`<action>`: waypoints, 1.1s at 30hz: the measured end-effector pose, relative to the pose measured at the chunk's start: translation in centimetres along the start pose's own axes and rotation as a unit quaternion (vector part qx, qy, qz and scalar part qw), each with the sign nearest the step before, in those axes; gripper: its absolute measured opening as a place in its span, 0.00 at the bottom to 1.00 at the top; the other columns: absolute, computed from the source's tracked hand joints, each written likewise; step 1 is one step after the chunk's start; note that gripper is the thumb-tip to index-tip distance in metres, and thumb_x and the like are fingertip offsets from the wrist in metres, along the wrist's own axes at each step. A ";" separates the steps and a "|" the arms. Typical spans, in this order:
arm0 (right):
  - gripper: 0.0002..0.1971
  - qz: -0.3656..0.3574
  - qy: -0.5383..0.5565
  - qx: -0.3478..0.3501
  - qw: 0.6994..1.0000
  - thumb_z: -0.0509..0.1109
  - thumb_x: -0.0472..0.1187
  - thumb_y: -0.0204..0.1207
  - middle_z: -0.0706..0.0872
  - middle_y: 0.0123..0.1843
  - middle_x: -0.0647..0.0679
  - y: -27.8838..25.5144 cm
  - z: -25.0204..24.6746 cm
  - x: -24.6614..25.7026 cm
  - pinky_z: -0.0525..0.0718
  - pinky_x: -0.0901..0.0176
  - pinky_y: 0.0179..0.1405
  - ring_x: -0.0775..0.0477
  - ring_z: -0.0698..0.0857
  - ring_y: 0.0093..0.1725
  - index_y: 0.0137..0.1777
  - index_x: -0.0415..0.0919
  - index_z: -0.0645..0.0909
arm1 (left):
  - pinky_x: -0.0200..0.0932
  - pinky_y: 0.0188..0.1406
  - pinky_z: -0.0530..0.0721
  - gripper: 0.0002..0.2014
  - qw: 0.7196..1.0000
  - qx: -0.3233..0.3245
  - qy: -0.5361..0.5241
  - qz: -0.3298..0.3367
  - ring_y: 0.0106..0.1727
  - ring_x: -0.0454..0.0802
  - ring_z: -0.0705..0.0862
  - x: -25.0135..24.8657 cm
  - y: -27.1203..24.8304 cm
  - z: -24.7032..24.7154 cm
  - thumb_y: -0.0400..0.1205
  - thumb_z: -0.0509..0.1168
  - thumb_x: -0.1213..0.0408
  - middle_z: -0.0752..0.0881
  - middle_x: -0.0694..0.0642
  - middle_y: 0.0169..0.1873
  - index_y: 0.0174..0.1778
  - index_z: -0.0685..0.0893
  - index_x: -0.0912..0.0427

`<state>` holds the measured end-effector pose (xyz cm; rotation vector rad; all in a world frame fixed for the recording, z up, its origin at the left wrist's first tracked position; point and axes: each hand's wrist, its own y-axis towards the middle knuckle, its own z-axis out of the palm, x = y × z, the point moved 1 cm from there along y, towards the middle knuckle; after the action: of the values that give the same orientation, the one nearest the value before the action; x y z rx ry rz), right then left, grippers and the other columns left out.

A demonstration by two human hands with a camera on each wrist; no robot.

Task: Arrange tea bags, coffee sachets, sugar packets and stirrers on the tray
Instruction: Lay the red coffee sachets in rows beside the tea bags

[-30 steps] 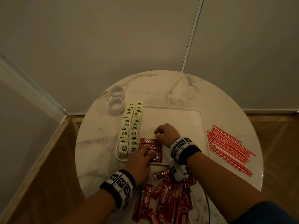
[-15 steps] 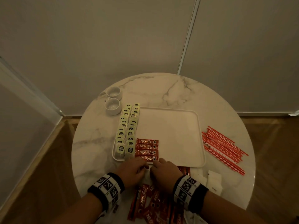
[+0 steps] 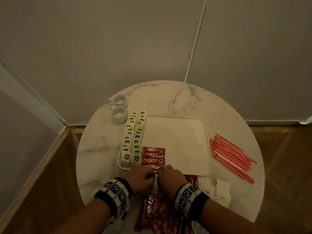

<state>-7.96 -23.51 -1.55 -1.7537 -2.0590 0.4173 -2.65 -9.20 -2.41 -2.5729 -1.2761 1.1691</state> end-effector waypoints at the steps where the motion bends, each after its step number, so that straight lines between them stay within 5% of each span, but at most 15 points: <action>1: 0.17 0.004 0.001 -0.002 1.000 0.63 0.43 0.81 0.75 0.65 0.41 0.0 0.0 0.0 0.79 0.49 0.57 0.42 0.75 0.63 0.68 0.39 0.71 | 0.42 0.53 0.82 0.08 1.000 0.005 0.002 -0.001 0.47 0.44 0.83 0.0 0.0 0.0 0.82 0.62 0.57 0.85 0.50 0.46 0.50 0.84 0.55; 12: 0.14 0.010 0.007 0.036 0.999 0.65 0.46 0.80 0.80 0.59 0.42 0.4 -0.7 -0.2 0.82 0.51 0.50 0.43 0.83 0.54 0.61 0.39 0.77 | 0.37 0.56 0.80 0.12 0.998 0.021 -0.039 -0.051 0.52 0.42 0.83 0.0 0.4 -0.1 0.83 0.63 0.58 0.87 0.50 0.54 0.60 0.84 0.53; 17: 0.13 0.013 0.151 -0.020 0.988 0.69 0.52 0.75 0.84 0.48 0.49 0.4 -2.6 -0.8 0.85 0.56 0.47 0.49 0.84 0.45 0.52 0.44 0.79 | 0.36 0.53 0.81 0.12 0.990 0.022 -0.127 -0.059 0.51 0.41 0.85 -0.8 0.5 -1.0 0.80 0.67 0.54 0.87 0.48 0.51 0.57 0.85 0.51; 23: 0.15 -0.041 0.204 -0.119 0.971 0.71 0.52 0.72 0.75 0.45 0.51 1.1 -4.7 -1.2 0.73 0.61 0.43 0.52 0.74 0.45 0.50 0.42 0.78 | 0.35 0.32 0.83 0.06 0.960 -0.042 -0.266 -0.075 0.33 0.37 0.85 -1.1 1.3 -2.6 0.79 0.68 0.68 0.88 0.54 0.42 0.51 0.85 0.59; 29: 0.22 -0.005 0.344 -0.125 0.930 0.73 0.49 0.73 0.79 0.60 0.49 2.4 -5.0 -4.1 0.79 0.56 0.59 0.49 0.77 0.59 0.65 0.47 0.76 | 0.31 0.36 0.84 0.09 0.945 -0.127 -0.297 -0.047 0.36 0.37 0.86 -1.5 1.8 -4.5 0.79 0.68 0.72 0.87 0.50 0.39 0.42 0.85 0.51; 33: 0.12 0.020 0.391 -0.076 0.917 0.67 0.46 0.80 0.87 0.50 0.49 3.0 -5.4 -5.2 0.82 0.59 0.51 0.52 0.84 0.48 0.60 0.44 0.82 | 0.39 0.39 0.84 0.10 0.941 -0.165 -0.292 -0.044 0.39 0.42 0.87 -0.8 2.3 -5.0 0.79 0.68 0.71 0.89 0.52 0.40 0.43 0.86 0.48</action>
<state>-2.07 -28.34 1.17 -1.6622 -1.4937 -0.4013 1.77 -9.90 0.87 -2.4135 -1.8091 1.9446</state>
